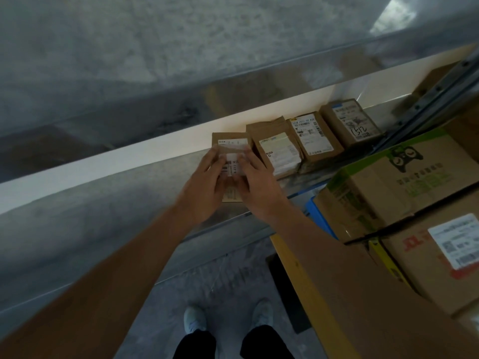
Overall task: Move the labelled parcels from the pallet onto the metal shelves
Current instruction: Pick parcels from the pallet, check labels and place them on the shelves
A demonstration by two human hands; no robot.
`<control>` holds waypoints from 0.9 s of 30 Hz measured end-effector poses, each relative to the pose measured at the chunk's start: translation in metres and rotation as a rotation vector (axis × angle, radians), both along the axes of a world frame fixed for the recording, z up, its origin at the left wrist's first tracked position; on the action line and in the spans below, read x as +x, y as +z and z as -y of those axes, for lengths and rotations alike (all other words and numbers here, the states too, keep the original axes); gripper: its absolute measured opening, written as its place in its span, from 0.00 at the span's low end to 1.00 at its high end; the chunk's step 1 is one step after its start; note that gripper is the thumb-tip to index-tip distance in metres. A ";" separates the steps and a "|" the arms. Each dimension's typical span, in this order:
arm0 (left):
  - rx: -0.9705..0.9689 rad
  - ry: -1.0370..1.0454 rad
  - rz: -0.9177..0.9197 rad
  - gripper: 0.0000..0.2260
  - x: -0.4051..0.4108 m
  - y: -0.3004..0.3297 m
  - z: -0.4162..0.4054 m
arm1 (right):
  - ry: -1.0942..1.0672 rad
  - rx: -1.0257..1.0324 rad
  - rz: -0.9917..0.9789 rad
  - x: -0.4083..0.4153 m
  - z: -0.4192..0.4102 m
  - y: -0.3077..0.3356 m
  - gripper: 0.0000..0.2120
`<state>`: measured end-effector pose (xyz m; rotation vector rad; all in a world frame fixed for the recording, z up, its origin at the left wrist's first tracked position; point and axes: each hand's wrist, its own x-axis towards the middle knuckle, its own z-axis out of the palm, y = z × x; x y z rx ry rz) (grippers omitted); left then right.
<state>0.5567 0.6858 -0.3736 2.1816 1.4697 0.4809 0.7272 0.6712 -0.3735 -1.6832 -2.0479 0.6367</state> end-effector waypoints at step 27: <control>0.162 -0.167 0.056 0.23 -0.002 0.100 0.065 | -0.090 0.150 0.032 -0.006 0.093 0.108 0.24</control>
